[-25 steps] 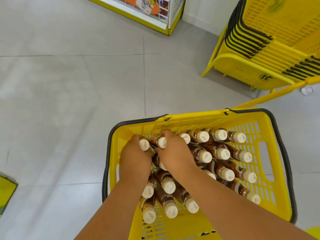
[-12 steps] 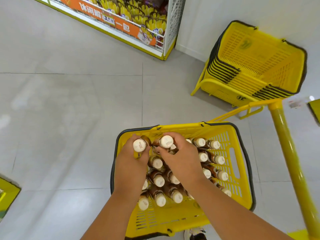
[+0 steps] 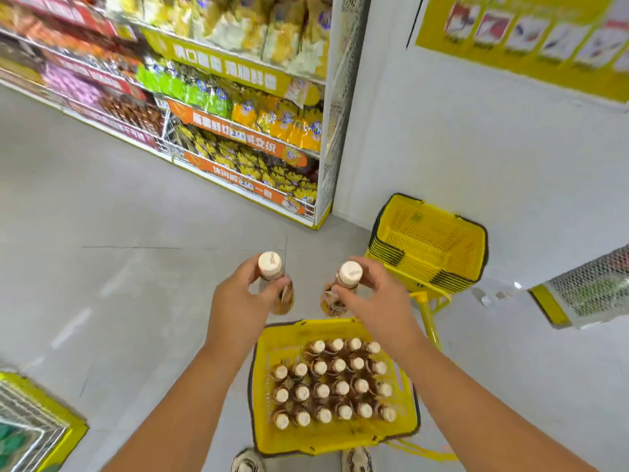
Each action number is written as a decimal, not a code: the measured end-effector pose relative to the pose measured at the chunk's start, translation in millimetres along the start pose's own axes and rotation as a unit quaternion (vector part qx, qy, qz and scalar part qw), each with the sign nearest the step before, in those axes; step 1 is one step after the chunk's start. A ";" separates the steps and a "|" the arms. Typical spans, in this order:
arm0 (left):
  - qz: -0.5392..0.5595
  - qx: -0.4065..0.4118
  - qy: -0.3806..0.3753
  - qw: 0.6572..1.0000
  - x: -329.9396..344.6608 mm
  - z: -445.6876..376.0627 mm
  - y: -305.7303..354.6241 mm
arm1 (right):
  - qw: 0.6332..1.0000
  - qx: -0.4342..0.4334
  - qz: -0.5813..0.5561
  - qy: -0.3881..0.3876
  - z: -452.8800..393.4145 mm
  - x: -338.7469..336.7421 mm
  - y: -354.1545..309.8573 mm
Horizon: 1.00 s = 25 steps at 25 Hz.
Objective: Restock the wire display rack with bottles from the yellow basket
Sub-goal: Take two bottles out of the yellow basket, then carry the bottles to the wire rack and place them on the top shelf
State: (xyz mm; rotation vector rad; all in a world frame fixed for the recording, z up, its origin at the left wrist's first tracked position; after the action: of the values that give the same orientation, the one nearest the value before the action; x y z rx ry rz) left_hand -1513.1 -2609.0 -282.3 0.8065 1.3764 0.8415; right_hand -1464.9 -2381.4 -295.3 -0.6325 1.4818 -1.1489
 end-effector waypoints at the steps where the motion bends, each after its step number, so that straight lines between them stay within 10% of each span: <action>1: 0.010 0.016 0.002 1.000 -18.0 0.1 31.8 | 1.000 -0.017 0.004 0.005 -1.9 -16.0 -27.8; 12: 0.002 0.149 0.008 0.989 -162.1 14.0 269.3 | 0.988 -0.153 -0.024 -0.012 -1.7 -149.2 -275.8; 25: -0.011 0.080 0.191 0.978 -275.2 110.5 290.0 | 0.930 -0.287 -0.041 -0.225 28.7 -105.6 -398.7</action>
State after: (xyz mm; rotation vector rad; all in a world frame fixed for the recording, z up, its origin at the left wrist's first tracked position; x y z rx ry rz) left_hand -1416.8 -2708.2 108.7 0.7747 1.8088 0.9077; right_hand -1490.1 -2453.0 111.1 -1.2778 1.3871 -0.5531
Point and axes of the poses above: each hand's wrist, its own z-axis away from the middle knuckle, its own x-axis out of the palm, y = z × x, the point moved 3 cm from there along -z, towards the middle knuckle, and after that the axes turned 2 degrees about -z, right-handed, at the moved point
